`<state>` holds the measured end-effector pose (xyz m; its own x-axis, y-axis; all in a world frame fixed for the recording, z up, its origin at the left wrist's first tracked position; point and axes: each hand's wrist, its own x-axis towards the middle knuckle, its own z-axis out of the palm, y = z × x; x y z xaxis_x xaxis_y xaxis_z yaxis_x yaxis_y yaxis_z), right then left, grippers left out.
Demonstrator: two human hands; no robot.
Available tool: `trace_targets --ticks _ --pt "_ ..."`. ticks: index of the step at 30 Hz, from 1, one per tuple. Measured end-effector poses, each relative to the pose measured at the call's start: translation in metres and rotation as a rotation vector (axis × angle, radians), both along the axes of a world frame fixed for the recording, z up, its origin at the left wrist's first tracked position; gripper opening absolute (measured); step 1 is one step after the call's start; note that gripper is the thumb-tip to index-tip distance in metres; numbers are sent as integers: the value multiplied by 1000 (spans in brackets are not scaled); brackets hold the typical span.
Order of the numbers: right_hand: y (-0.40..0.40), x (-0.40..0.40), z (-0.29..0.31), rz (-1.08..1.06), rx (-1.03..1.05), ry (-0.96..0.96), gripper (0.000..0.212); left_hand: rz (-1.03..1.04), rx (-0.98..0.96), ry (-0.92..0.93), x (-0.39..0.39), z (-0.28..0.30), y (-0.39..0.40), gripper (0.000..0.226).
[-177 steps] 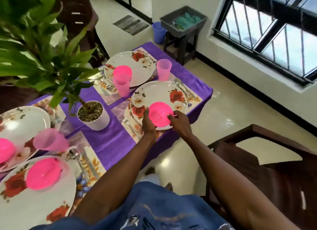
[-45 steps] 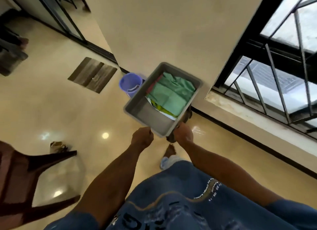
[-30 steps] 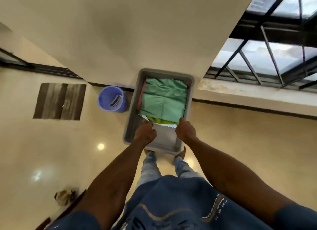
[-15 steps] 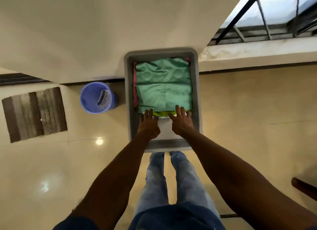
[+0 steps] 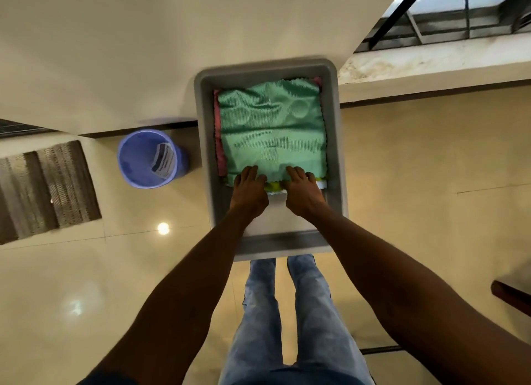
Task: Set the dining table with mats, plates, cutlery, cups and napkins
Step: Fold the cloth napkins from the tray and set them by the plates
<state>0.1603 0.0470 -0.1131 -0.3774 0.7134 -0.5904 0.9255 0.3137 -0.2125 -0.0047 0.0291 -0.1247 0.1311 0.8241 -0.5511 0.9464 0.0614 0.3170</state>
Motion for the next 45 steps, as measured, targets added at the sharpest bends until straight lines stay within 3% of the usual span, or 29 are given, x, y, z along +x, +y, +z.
trace_targets --ticks 4,9,15,17,18,21,29,33,38,43,45 --pt "0 4 -8 43 -11 -17 50 -85 -14 31 -1 -7 2 38" --pt "-7 8 -6 -11 8 31 68 68 47 -3 0 -4 -9 45" --pt "1 2 20 -97 304 311 26 186 84 7 4 23 1 75" --pt "7 -7 42 -161 364 382 15 224 116 -21 6 35 11 72" --pt "9 -11 54 -217 376 417 20 233 135 -41 7 43 15 65" --pt "18 -23 90 -354 389 453 34 323 208 -101 4 74 28 45" --pt "21 -12 197 -380 576 287 33 436 378 -362 -21 190 46 41" --pt "13 5 252 -435 627 317 47 390 473 -508 -30 256 52 39" --pt "-7 30 305 -548 724 355 20 289 611 -489 -40 313 41 47" --pt "-47 53 352 -825 815 706 16 467 732 -560 -34 363 3 24" --pt "-68 60 370 -894 815 826 26 542 767 -618 -29 380 -16 18"
